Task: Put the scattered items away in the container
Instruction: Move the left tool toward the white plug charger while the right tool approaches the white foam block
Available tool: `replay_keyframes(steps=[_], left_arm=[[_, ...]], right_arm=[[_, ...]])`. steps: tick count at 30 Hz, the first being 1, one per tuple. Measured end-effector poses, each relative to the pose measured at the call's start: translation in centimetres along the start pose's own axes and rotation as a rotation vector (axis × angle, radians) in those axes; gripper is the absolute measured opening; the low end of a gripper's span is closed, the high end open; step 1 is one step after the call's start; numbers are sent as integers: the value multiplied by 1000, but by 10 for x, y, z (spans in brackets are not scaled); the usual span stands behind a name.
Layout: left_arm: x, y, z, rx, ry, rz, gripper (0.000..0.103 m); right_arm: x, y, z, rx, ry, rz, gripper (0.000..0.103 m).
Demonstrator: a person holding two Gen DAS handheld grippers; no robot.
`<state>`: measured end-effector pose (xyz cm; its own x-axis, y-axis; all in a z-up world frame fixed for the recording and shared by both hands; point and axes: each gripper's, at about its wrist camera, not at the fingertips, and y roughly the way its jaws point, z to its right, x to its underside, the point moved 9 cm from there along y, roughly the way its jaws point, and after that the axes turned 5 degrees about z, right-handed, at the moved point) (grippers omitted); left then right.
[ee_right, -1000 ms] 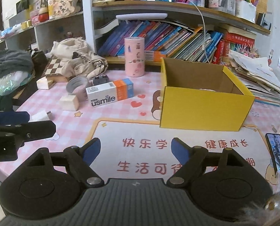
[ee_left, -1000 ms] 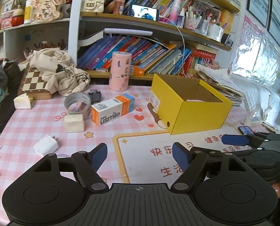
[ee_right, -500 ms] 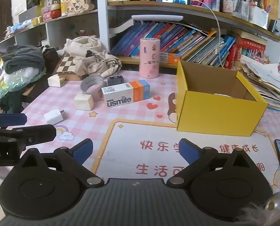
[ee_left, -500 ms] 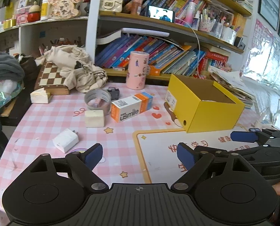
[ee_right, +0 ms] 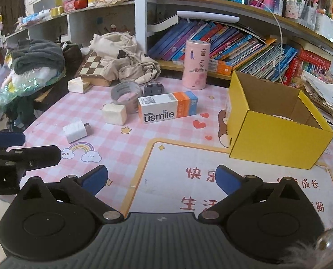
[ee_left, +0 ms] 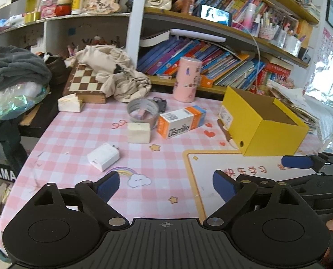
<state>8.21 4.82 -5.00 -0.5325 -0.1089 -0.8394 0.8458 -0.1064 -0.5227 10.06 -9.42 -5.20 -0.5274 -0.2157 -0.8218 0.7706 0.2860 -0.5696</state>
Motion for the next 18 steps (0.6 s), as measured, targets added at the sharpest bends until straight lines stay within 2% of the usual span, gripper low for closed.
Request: replay_keyframes(steps=[18], left_arm=[[6, -4, -32, -63, -46, -27, 96]], right_arm=[[-6, 16, -34, -62, -71, -26, 103]])
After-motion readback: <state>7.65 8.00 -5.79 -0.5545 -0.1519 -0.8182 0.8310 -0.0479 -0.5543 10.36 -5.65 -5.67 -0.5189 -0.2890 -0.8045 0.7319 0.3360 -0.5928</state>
